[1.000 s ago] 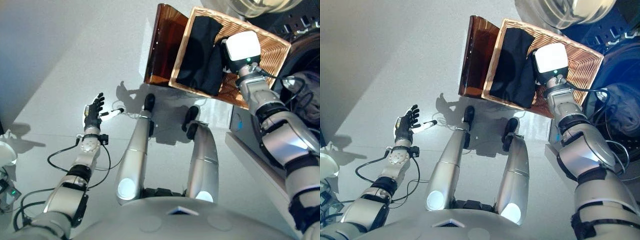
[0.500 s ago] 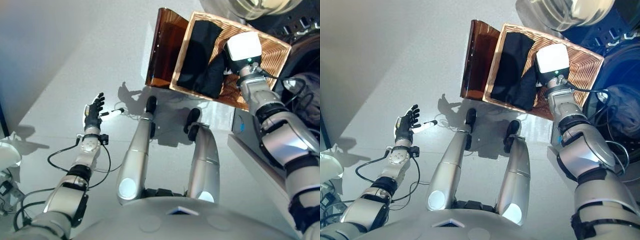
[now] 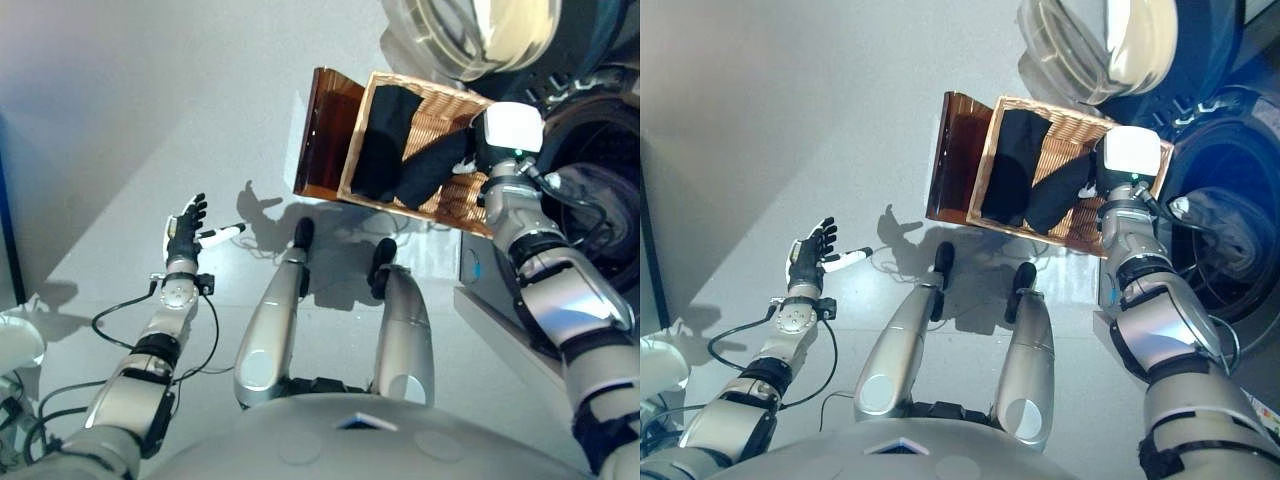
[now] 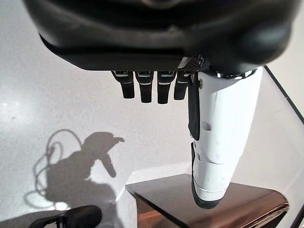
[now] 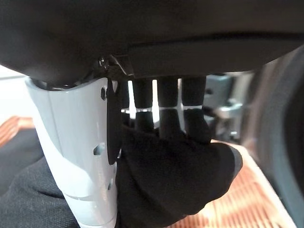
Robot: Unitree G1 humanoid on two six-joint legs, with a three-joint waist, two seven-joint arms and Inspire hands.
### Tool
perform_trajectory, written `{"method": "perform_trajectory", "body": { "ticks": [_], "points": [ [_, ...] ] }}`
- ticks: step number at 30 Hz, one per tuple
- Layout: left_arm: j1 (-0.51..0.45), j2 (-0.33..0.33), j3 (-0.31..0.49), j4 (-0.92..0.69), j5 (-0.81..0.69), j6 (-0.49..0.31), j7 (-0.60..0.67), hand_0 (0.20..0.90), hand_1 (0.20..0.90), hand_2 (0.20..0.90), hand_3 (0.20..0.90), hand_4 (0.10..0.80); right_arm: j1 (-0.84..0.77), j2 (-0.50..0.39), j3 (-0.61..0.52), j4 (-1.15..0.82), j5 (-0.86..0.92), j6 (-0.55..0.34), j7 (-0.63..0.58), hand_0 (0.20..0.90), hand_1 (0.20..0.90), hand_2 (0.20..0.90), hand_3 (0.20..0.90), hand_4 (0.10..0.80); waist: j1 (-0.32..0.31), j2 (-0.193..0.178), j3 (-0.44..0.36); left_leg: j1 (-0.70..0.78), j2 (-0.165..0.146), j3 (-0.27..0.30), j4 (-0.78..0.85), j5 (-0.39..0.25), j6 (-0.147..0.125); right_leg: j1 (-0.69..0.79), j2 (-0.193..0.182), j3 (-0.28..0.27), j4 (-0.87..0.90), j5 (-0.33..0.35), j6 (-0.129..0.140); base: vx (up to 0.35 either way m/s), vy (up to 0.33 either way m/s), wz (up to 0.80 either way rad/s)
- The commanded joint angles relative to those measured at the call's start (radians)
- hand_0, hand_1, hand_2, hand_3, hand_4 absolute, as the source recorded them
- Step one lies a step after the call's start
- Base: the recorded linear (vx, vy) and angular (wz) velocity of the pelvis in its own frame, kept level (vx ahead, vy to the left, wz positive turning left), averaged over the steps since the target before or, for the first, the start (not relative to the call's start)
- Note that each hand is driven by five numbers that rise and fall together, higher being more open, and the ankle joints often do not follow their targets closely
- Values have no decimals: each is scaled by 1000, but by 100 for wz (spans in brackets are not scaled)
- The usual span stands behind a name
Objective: Pick up the clothes and place them into the washing machine
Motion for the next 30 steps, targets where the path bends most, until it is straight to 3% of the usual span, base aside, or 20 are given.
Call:
{"method": "perform_trajectory", "body": {
  "ticks": [1,10,19,25,28,30],
  "points": [
    [36,46,70,9,10,-29,12,900,900,900,900,800,2,-48,-103,-116,166,-73,-62,200,200,200,200,300,-16,16,-42,36,-50,41,-15,-43,-8,73,35,45,-192,142,46,17,42,-20],
    [54,35,107,29,40,-13,37,900,900,900,900,800,196,63,-344,-319,460,-201,-80,200,200,200,200,300,-50,12,-46,67,-48,60,29,-72,1,112,46,72,-182,136,45,0,20,-14],
    [61,11,119,51,68,-12,66,900,900,900,900,800,341,219,-475,-418,767,-360,-39,200,200,200,200,300,-76,23,-65,59,-41,80,53,-90,9,99,52,94,-179,134,47,-10,20,-11],
    [75,-14,108,30,50,-26,85,900,900,900,900,800,374,332,-563,-447,1115,-521,62,200,200,200,200,300,-80,43,-77,42,-36,87,57,-93,9,83,57,105,-179,128,45,0,18,-12],
    [78,-18,102,18,41,-29,85,900,900,900,900,800,370,363,-590,-445,1237,-560,105,200,200,200,200,300,-80,50,-78,36,-35,90,59,-96,9,78,58,106,-178,125,45,0,0,0],
    [69,-32,98,49,18,-28,90,900,900,900,900,800,369,444,-661,-468,1479,-653,172,200,200,200,200,300,-85,55,-82,32,-35,89,62,-100,8,75,61,107,-177,119,43,0,0,0]
  ]
}}
